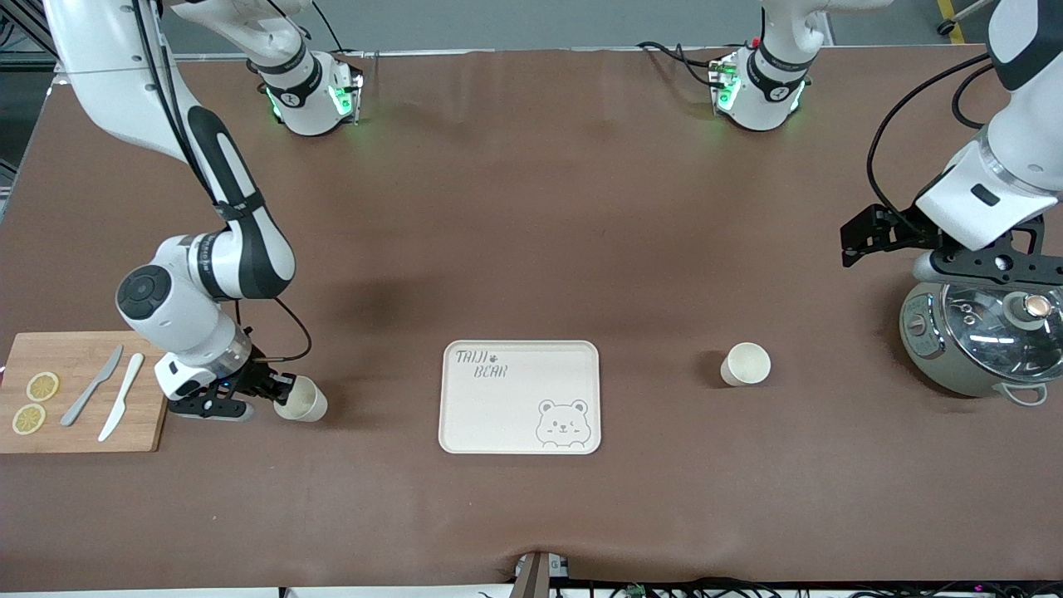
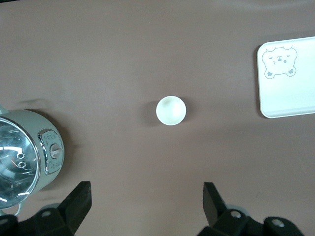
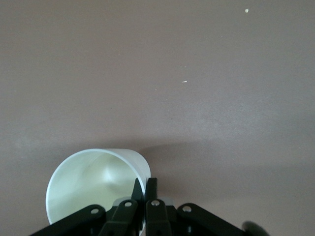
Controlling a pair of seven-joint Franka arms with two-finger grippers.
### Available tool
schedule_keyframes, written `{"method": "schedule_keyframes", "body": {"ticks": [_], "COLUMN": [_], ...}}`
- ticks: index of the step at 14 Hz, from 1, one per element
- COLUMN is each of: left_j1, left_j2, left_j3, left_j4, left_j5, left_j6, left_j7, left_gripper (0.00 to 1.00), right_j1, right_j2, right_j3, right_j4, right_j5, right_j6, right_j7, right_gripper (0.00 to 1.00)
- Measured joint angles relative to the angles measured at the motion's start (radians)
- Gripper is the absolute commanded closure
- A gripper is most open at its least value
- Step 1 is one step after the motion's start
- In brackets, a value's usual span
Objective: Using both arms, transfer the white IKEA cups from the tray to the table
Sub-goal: 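Lower the cup onto the table and open the right gripper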
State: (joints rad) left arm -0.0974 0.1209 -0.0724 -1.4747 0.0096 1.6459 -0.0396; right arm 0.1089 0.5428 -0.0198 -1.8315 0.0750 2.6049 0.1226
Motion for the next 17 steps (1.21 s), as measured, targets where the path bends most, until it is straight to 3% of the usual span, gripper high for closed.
{"method": "schedule_keyframes", "body": {"ticks": [13, 14, 16, 17], "left_j1": [0.0, 0.0, 0.0, 0.0], "left_j2": [0.0, 0.0, 0.0, 0.0], "left_j3": [0.0, 0.0, 0.0, 0.0], "left_j4": [0.0, 0.0, 0.0, 0.0], "left_j5": [0.0, 0.0, 0.0, 0.0], "left_j6": [0.006, 0.006, 0.006, 0.006], "left_j7": [0.0, 0.0, 0.0, 0.0], "left_gripper": [0.0, 0.0, 0.0, 0.0], "right_j1": [0.0, 0.0, 0.0, 0.0], "right_j2": [0.041, 0.045, 0.046, 0.046], "right_j3": [0.003, 0.003, 0.003, 0.003], "right_j4": [0.0, 0.0, 0.0, 0.0], "right_j5": [0.0, 0.0, 0.0, 0.0], "right_j6": [0.057, 0.06, 0.061, 0.061], "right_j7": [-0.001, -0.001, -0.001, -0.001], "right_gripper": [1.0, 0.92, 0.0, 0.0]}}
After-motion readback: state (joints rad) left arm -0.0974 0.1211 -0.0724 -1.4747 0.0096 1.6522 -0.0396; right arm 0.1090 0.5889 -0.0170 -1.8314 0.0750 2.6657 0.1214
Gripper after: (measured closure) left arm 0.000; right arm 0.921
